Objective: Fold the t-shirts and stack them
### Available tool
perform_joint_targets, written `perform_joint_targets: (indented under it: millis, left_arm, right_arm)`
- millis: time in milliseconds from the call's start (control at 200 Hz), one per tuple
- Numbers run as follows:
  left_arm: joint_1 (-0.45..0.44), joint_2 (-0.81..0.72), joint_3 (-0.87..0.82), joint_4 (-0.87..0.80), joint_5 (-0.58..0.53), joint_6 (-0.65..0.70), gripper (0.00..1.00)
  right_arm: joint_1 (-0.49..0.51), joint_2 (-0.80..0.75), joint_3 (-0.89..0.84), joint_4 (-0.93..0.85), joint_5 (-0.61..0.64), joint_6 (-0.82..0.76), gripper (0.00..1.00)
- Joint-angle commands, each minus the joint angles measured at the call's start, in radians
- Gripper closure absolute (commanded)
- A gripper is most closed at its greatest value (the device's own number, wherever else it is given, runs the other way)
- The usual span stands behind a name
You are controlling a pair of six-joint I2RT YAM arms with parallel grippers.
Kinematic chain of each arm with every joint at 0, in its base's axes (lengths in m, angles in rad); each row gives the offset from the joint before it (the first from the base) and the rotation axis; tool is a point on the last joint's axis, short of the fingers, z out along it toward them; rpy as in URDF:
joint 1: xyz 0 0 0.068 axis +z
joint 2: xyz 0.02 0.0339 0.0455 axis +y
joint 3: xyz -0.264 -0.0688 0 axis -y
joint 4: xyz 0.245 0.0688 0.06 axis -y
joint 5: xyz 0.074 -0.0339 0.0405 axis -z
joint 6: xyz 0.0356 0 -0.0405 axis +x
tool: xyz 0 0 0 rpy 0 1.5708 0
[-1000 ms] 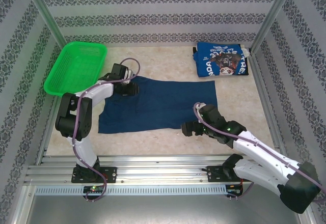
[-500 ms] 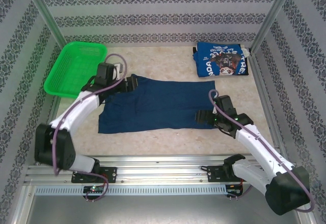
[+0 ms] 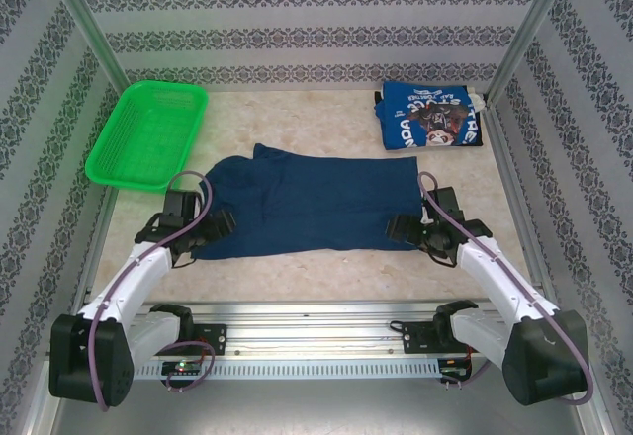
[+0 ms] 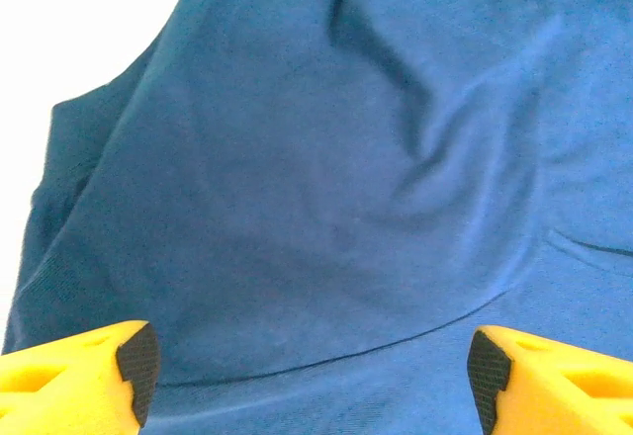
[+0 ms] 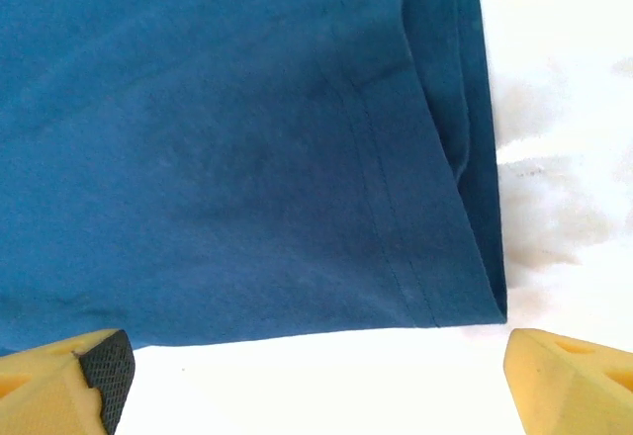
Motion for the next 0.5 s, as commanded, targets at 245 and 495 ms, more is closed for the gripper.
perform_joint_targets:
  millis: [245,495]
  left_arm:
    - [0.063,-0.019,-0.083,0.015,-0.010,-0.050,0.25]
    - [0.081,0.071,-0.056,0.029,0.000,-0.040,0.47]
  right_arm:
    - [-0.024,0.133,-0.027,0.098,-0.002,0.032,0.15]
    - [-0.038,0.228,0.009,0.090,0.023,0.045,0.29]
